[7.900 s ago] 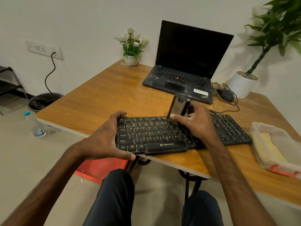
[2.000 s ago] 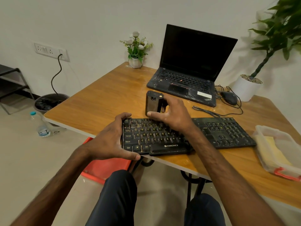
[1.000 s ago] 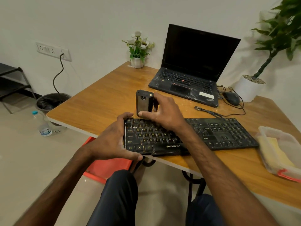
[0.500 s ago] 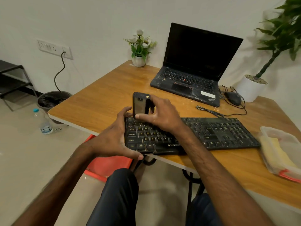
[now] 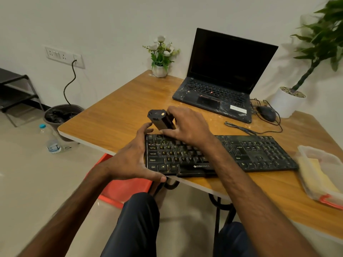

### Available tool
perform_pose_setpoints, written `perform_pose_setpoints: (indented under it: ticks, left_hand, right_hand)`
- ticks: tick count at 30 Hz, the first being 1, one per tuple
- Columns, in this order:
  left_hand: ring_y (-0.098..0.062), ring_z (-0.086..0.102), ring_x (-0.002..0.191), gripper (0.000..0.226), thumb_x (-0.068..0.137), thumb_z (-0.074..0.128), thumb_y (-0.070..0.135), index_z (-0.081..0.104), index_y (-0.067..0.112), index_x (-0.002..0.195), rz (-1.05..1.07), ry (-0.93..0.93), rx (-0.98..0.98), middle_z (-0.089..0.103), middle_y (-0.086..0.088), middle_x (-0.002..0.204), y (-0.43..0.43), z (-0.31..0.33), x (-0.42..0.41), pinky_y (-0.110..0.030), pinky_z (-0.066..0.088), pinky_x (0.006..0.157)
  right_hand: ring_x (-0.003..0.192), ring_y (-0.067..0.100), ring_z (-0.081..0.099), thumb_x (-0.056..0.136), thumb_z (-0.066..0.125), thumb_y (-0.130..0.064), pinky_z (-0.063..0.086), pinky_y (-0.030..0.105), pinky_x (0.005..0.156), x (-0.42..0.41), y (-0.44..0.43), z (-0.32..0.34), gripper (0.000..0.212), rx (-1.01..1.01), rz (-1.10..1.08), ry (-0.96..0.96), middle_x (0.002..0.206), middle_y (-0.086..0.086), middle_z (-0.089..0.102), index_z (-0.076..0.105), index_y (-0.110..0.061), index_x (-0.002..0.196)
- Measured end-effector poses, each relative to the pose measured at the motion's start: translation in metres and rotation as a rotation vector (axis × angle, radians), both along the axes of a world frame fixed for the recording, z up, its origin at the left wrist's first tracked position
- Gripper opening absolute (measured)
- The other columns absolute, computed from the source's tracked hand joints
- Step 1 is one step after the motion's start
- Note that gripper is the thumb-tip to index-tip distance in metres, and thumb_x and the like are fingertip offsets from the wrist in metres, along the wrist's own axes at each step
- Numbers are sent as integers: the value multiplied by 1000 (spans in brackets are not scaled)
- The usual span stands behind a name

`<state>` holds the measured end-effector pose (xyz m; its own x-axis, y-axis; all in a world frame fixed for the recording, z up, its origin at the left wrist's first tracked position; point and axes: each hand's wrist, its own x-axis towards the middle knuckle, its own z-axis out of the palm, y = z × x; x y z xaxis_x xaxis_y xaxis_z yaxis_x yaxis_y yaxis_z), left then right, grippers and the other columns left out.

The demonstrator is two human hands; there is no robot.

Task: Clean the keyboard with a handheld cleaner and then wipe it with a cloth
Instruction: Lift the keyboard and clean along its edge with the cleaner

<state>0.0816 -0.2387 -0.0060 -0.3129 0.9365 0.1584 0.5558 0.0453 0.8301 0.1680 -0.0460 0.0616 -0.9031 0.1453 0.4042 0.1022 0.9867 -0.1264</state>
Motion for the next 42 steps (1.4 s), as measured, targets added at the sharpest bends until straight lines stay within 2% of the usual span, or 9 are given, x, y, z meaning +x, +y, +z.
perform_pose_setpoints:
  ticks: [4, 8, 17, 21, 26, 29, 34, 38, 42]
  left_hand:
    - [8, 42, 133, 141, 55, 98, 41, -9, 49, 148, 1, -2, -3, 33, 31, 144, 2, -2, -1, -16, 41, 107]
    - [15, 35, 133, 150, 51, 97, 51, -14, 44, 151, 12, -3, -19, 22, 45, 139, 1, -5, -3, -14, 32, 113]
    - [-1, 30, 145, 154, 47, 97, 55, -17, 49, 150, 29, -18, -10, 15, 21, 158, 0, 0, 0, -33, 33, 120]
    - [0, 43, 137, 144, 55, 100, 37, -11, 61, 143, 11, -59, 35, 30, 15, 155, 1, 2, 2, -27, 45, 109]
    - [0, 24, 148, 159, 47, 96, 56, -27, 50, 147, 17, -66, 22, 10, 22, 163, -1, 2, 2, -36, 30, 122]
    - [-2, 39, 141, 154, 52, 99, 43, -19, 51, 150, 3, -89, 36, 29, 16, 157, -1, 4, 3, -39, 42, 115]
    - [0, 28, 147, 158, 48, 95, 59, -29, 50, 147, 21, -45, 9, 13, 21, 164, -2, 2, 3, -37, 32, 121]
    - [0, 47, 134, 152, 55, 97, 46, -18, 42, 153, 7, -53, 27, 34, 18, 154, -2, 4, 4, -36, 46, 110]
    - [1, 47, 134, 156, 53, 97, 49, -24, 44, 151, 9, -50, 29, 33, 21, 153, -1, 1, 2, -37, 45, 111]
  right_hand:
    - [75, 10, 60, 73, 77, -55, 54, 38, 68, 3, -8, -11, 56, -423, 110, 46, 87, -12, 65, 63, -26, 118]
    - [80, 8, 59, 75, 76, -56, 54, 41, 75, 3, 1, -10, 52, -285, -71, 68, 96, -11, 66, 61, -24, 114]
    - [79, 7, 57, 75, 75, -55, 54, 39, 74, -2, -5, -11, 50, -262, -83, 85, 94, -13, 64, 60, -23, 111]
    - [88, 6, 62, 72, 80, -50, 55, 37, 79, -1, -18, -18, 55, -533, 104, 71, 99, -12, 68, 63, -26, 119]
    - [82, 11, 59, 75, 75, -54, 52, 36, 70, -10, -12, -10, 49, -262, -89, 77, 93, -11, 65, 60, -23, 110]
    - [83, 11, 62, 72, 78, -52, 55, 41, 74, -6, -18, -10, 55, -491, 77, 68, 95, -10, 67, 63, -23, 116]
    - [83, 9, 58, 76, 74, -55, 47, 33, 68, -5, -13, -7, 50, -206, -84, 47, 94, -13, 63, 60, -23, 111]
    - [85, 2, 62, 72, 82, -45, 54, 30, 77, 11, -20, -6, 53, -587, 142, -17, 96, -15, 66, 64, -25, 118]
    - [81, 2, 59, 75, 77, -52, 52, 32, 72, 10, -20, -15, 58, -388, 57, 35, 101, -13, 68, 60, -24, 124]
